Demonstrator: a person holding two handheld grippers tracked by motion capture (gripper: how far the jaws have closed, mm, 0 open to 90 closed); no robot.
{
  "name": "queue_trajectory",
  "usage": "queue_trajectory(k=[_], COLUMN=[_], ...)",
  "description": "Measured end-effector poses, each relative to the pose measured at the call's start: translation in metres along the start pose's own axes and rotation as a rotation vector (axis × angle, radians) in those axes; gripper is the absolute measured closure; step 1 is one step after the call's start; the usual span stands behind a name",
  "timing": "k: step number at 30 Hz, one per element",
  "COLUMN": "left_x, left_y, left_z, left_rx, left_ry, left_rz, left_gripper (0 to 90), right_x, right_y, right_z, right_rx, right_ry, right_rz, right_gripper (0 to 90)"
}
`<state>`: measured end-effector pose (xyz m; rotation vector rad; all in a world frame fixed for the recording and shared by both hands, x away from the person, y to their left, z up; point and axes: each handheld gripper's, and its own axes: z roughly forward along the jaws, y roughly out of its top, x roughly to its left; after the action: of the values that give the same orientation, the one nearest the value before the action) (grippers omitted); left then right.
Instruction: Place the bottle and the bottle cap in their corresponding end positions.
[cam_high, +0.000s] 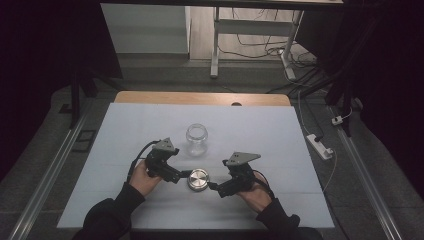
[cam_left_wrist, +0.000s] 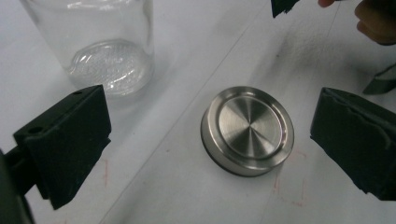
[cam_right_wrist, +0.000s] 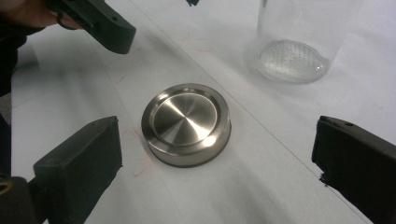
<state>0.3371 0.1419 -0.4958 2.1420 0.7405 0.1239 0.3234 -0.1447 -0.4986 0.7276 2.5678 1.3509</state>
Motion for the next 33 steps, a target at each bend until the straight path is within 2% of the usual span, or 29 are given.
queue_trajectory(k=[3,9,12,15,16,17,19,23,25,27,33], left_x=[-0.003,-0.013,-0.022,-0.034,-0.038,-0.041,-0.042,-0.038,-0.035,-0.033,-0.033], left_y=[-0.002,-0.003,-0.003,-0.004,-0.005,-0.005,-0.004,-0.003,-0.006,-0.01,-0.021], left_z=[0.0,0.006,0.012,0.019,0.021,0.021,0.018,0.006,0.0,-0.005,-0.021], left_rx=[0.026,0.085,0.145,0.208,0.227,0.225,0.198,0.136,0.107,0.091,0.066], left_ry=[0.029,0.064,0.076,0.102,0.104,0.087,0.036,0.019,0.013,0.012,0.025], left_rz=[0.016,0.084,0.144,0.225,0.257,0.268,0.237,0.175,0.13,0.109,0.076], left_gripper=[0.0,0.5,1.1,1.4,1.4,1.3,1.0,1.5,1.7,1.8,1.6], right_x=[0.0,0.001,0.003,0.004,0.005,0.005,0.006,0.006,0.006,0.005,0.004], right_y=[-0.001,-0.001,-0.002,-0.002,-0.002,-0.002,-0.002,-0.001,-0.001,-0.001,-0.003], right_z=[-0.002,-0.003,-0.002,-0.001,-0.001,-0.001,-0.001,-0.004,-0.005,-0.007,-0.017], right_rx=[0.003,0.012,0.019,0.02,0.021,0.021,0.017,0.009,0.01,0.01,0.008], right_ry=[-0.003,-0.008,-0.01,-0.014,-0.011,-0.012,-0.015,-0.015,-0.014,-0.011,-0.026], right_rz=[-0.002,-0.015,-0.023,-0.038,-0.041,-0.042,-0.046,-0.044,-0.041,-0.033,-0.031], right_gripper=[1.5,1.5,1.5,1.5,1.5,1.5,1.4,1.3,1.2,1.0,0.8])
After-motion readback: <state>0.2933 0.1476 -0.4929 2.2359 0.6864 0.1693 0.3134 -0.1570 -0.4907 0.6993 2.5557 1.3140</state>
